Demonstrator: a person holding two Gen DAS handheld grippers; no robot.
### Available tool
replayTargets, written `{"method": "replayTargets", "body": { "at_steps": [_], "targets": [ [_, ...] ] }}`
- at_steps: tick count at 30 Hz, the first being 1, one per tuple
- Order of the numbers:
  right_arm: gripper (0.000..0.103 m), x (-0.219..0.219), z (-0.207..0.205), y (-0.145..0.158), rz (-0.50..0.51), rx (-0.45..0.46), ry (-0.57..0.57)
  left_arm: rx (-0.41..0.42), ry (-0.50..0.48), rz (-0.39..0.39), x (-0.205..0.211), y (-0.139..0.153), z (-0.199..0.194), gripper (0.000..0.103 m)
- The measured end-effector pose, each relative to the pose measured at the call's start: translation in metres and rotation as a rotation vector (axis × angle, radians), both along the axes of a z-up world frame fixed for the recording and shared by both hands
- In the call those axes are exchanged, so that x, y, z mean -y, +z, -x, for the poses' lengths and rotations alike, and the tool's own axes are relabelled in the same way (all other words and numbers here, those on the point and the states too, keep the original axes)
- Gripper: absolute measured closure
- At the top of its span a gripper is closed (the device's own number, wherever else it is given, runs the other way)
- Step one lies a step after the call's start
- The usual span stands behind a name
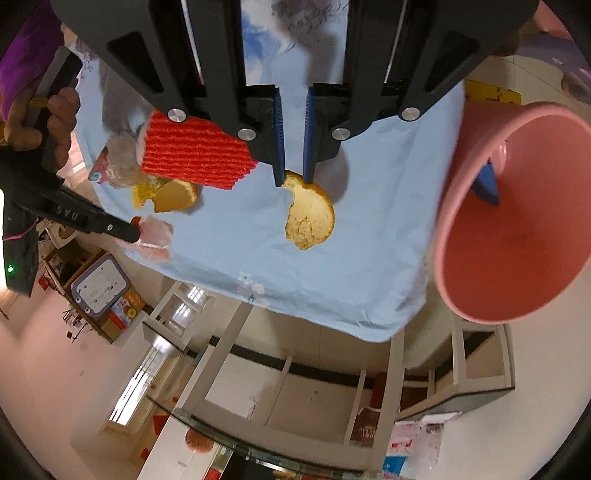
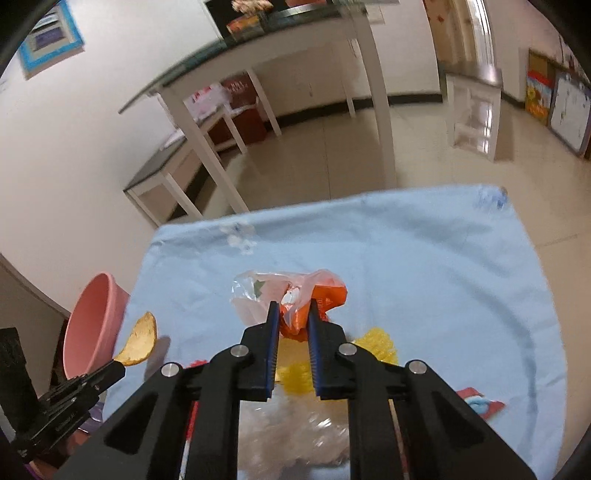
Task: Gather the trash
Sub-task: 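Close the left tool at the red foam net while the right tool grasps the clear plastic bag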
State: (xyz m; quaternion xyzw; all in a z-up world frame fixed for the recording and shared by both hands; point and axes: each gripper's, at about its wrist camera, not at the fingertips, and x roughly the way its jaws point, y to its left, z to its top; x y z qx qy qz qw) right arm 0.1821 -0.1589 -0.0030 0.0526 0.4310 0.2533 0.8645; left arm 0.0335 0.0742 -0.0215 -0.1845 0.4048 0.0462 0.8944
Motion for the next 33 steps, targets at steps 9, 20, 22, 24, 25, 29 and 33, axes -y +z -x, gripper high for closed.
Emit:
{"method": "replayTargets", "body": {
  "at_steps": [9, 20, 22, 24, 25, 29, 33],
  "targets": [
    [0.089, -0.042, 0.049, 0.049, -0.014, 0.167, 0.120, 0.108, 0.028, -0.066, -0.007, 0.030, 0.035, 0.102],
    [0.089, -0.099, 0.085, 0.062, -0.017, 0.190, 0.249, 0.180, 0.081, -0.068, -0.041, 0.043, 0.066, 0.102],
    [0.089, -0.102, 0.085, 0.058, -0.005, 0.181, 0.256, 0.185, 0.081, -0.097, -0.047, 0.043, 0.072, 0.101],
    [0.089, -0.102, 0.084, 0.053, -0.003, 0.165, 0.265, 0.189, 0.096, -0.091, -0.054, 0.041, 0.080, 0.100],
    [0.089, -0.101, 0.084, 0.051, -0.004, 0.159, 0.267, 0.186, 0.108, -0.084, -0.059, 0.039, 0.086, 0.095],
    [0.089, -0.103, 0.088, 0.046, -0.016, 0.141, 0.293, 0.163, 0.119, -0.072, -0.063, 0.030, 0.101, 0.080],
    [0.089, -0.101, 0.093, 0.046, -0.017, 0.146, 0.305, 0.121, 0.097, -0.023, -0.053, 0.015, 0.106, 0.079]
  ]
}}
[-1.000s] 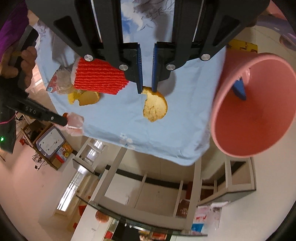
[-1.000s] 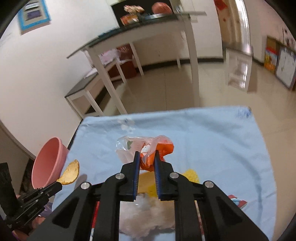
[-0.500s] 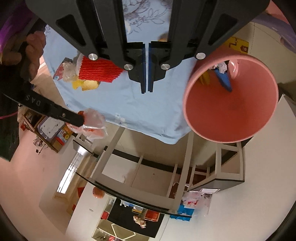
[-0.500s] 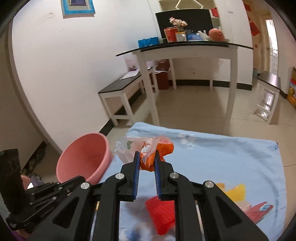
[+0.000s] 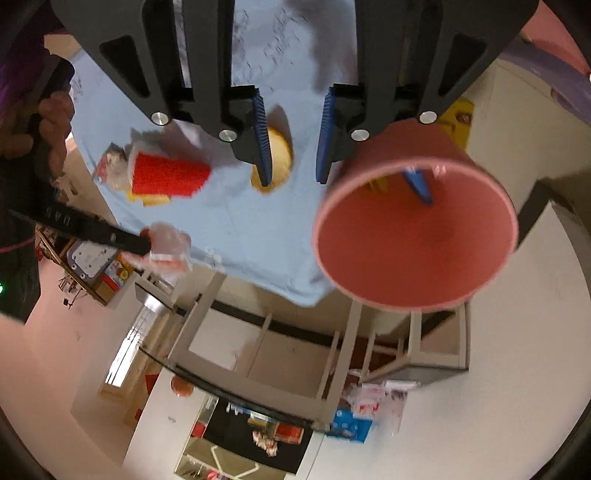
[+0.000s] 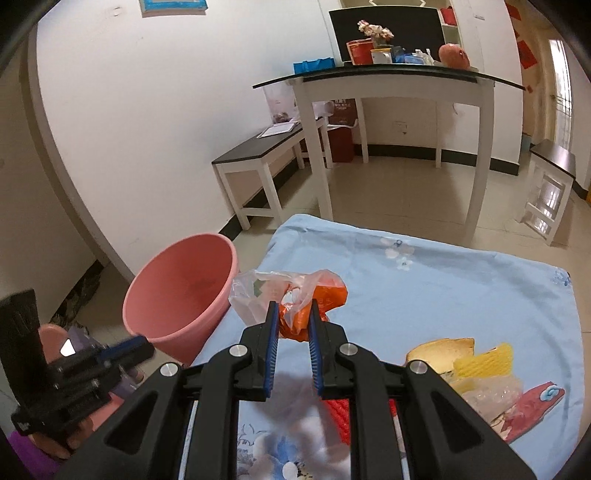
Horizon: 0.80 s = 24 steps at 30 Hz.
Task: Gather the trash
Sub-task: 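Close the left tool at the red foam net while the right tool grasps the clear plastic bag, then grasp the yellow crescent chip with the left tool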
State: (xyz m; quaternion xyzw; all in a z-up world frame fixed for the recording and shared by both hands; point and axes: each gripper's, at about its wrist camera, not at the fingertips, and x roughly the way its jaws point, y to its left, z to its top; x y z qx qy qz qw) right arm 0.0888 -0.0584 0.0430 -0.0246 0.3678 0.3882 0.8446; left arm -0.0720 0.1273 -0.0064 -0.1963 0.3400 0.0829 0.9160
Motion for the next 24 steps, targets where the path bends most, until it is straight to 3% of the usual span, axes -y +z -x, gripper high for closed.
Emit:
{"method": "replayTargets", "body": {
  "at_steps": [7, 18, 24],
  "targets": [
    [0.089, 0.017, 0.011, 0.003, 0.005, 0.000, -0.018, -0.101, 0.010, 0.119, 0.011, -0.028, -0.009, 0.078],
    [0.089, 0.052, 0.045, 0.013, -0.004, 0.055, -0.046, -0.171, 0.116, 0.250, 0.015, -0.052, -0.023, 0.079],
    [0.088, 0.061, 0.044, 0.013, -0.012, 0.054, -0.057, -0.170, 0.141, 0.323, 0.010, -0.055, -0.031, 0.079]
  ]
}}
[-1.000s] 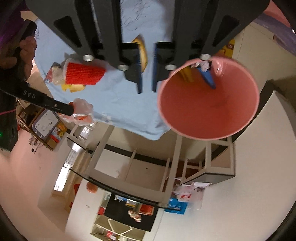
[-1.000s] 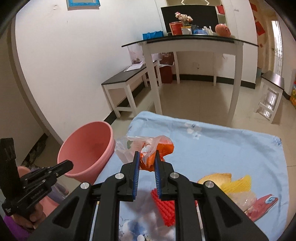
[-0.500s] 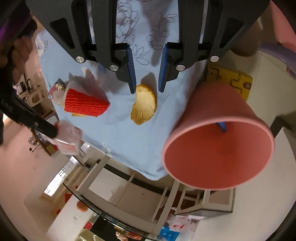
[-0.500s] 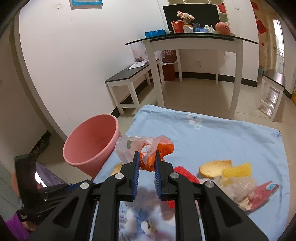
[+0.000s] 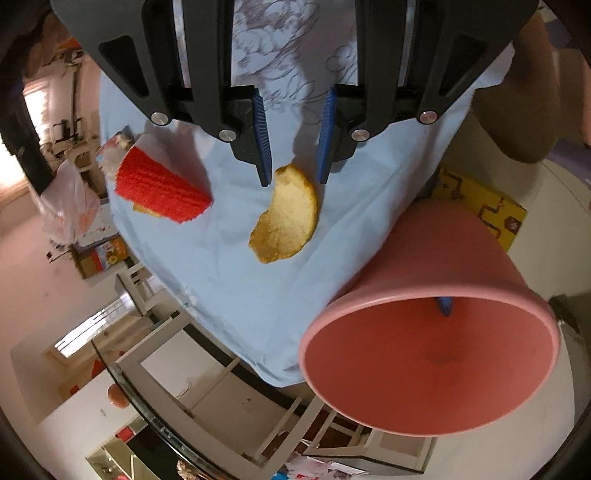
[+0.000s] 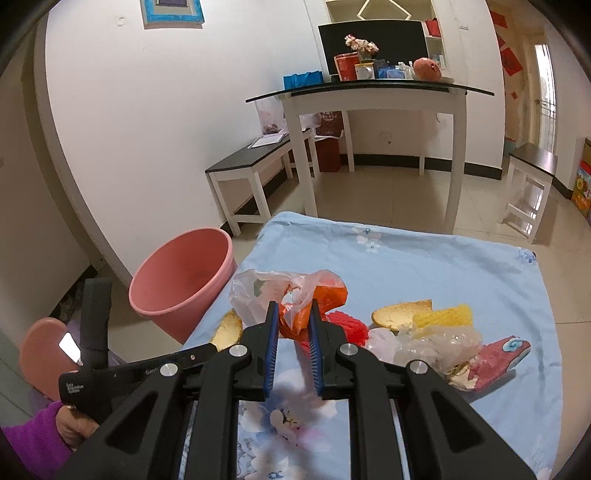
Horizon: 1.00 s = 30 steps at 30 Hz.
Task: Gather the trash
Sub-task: 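Grasp the yellow crescent chip with the left tool, then carry the chip and clear bag over the pink bin and open both tools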
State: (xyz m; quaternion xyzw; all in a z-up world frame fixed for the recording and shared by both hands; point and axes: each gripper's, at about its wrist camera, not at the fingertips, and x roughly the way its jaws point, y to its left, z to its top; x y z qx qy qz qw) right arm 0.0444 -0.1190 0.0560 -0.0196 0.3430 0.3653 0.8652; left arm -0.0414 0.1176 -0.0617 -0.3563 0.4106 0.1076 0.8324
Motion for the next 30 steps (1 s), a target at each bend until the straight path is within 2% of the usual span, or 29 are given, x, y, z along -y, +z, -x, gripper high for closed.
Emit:
{"method": "replayTargets", "body": {
  "at_steps": [5, 9, 12, 13, 15, 22, 26, 30],
  "targets": [
    [0.088, -0.002, -0.005, -0.003, 0.007, -0.008, 0.004, -0.026, 0.023, 0.020, -0.002, -0.006, -0.009, 0.079],
    [0.088, -0.007, -0.008, -0.009, 0.008, -0.023, 0.004, -0.006, 0.010, -0.016, 0.001, -0.006, -0.010, 0.079],
    [0.088, -0.013, -0.011, -0.012, 0.014, -0.028, 0.011, 0.004, -0.009, -0.059, 0.003, -0.005, -0.010, 0.088],
    [0.088, -0.016, -0.012, -0.012, 0.016, -0.029, 0.014, 0.008, -0.014, -0.073, 0.003, -0.004, -0.010, 0.097],
    [0.088, -0.022, -0.016, -0.013, 0.015, -0.030, 0.020, 0.021, -0.029, -0.099, 0.004, 0.000, -0.009, 0.099],
    [0.088, -0.059, -0.026, -0.013, 0.002, -0.046, 0.072, 0.125, -0.058, -0.253, 0.004, 0.035, 0.008, 0.099],
    [0.088, -0.094, -0.024, -0.009, -0.001, -0.035, 0.134, 0.186, 0.003, -0.319, -0.021, 0.065, 0.022, 0.099],
    [0.088, -0.136, -0.020, -0.004, -0.009, -0.023, 0.210, 0.200, 0.096, -0.386, -0.052, 0.086, 0.031, 0.099]
  ]
}}
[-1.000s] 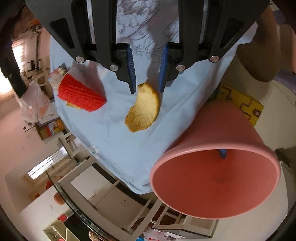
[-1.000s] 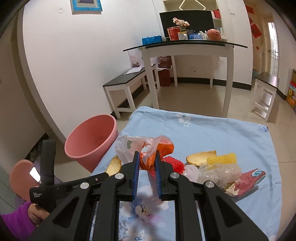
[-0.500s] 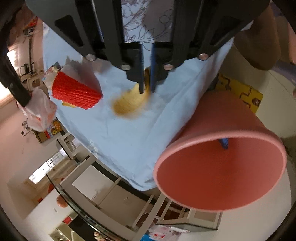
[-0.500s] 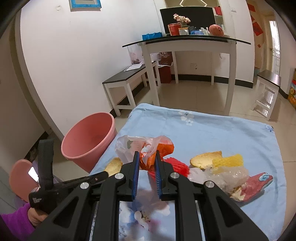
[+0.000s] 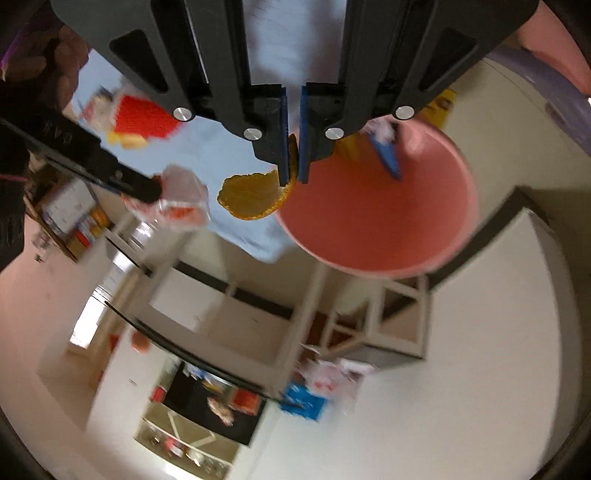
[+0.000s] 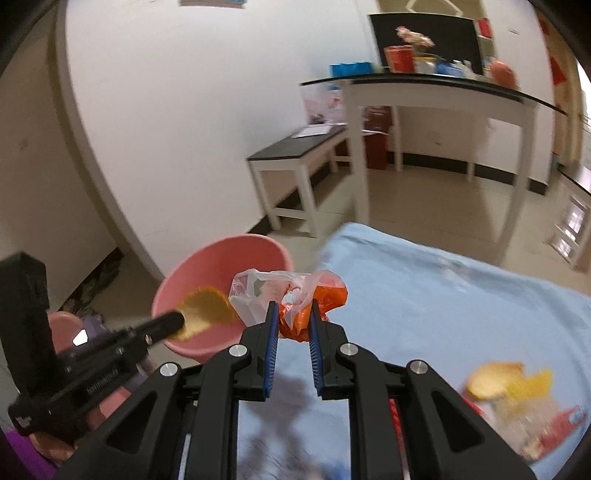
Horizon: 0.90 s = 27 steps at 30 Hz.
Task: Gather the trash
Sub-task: 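Carry the chip and clear bag over the pink bin and open both tools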
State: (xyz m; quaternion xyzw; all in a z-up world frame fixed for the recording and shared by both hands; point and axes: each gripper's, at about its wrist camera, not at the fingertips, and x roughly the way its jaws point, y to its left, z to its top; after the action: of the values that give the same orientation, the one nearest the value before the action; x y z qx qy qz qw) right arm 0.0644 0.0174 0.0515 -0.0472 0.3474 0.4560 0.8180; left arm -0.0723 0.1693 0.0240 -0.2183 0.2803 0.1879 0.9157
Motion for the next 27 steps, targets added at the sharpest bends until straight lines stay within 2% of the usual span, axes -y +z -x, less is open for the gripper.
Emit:
{"method": "replayTargets", "body": {
  "at_steps": [5, 10, 13, 14, 15, 18, 22, 27],
  "targets": [
    [0.088, -0.047, 0.003, -0.011, 0.022, -0.021, 0.073, -0.036, 0.095, -0.042, -0.030, 0.000, 0.002, 0.099],
    [0.087, -0.080, 0.003, -0.027, 0.048, -0.052, 0.105, -0.085, 0.116, -0.063, -0.041, -0.012, -0.003, 0.099],
    [0.084, -0.089, 0.002, -0.035, 0.046, -0.064, 0.121, -0.105, 0.121, -0.063, -0.046, -0.019, -0.004, 0.099],
    [0.078, -0.092, 0.002, -0.037, 0.048, -0.070, 0.128, -0.114, 0.123, -0.062, -0.048, -0.021, -0.005, 0.099],
    [0.072, -0.091, 0.001, -0.038, 0.048, -0.071, 0.131, -0.120, 0.128, -0.065, -0.049, -0.022, -0.006, 0.099],
    [0.065, -0.090, 0.002, -0.040, 0.048, -0.066, 0.133, -0.135, 0.141, -0.050, -0.053, -0.026, -0.005, 0.095],
    [0.062, -0.083, 0.004, -0.036, 0.040, -0.056, 0.132, -0.124, 0.135, -0.052, -0.052, -0.025, 0.000, 0.080],
    [0.061, -0.067, 0.010, -0.027, 0.036, -0.038, 0.109, -0.076, 0.097, -0.063, -0.041, -0.015, 0.002, 0.079]
  ]
}}
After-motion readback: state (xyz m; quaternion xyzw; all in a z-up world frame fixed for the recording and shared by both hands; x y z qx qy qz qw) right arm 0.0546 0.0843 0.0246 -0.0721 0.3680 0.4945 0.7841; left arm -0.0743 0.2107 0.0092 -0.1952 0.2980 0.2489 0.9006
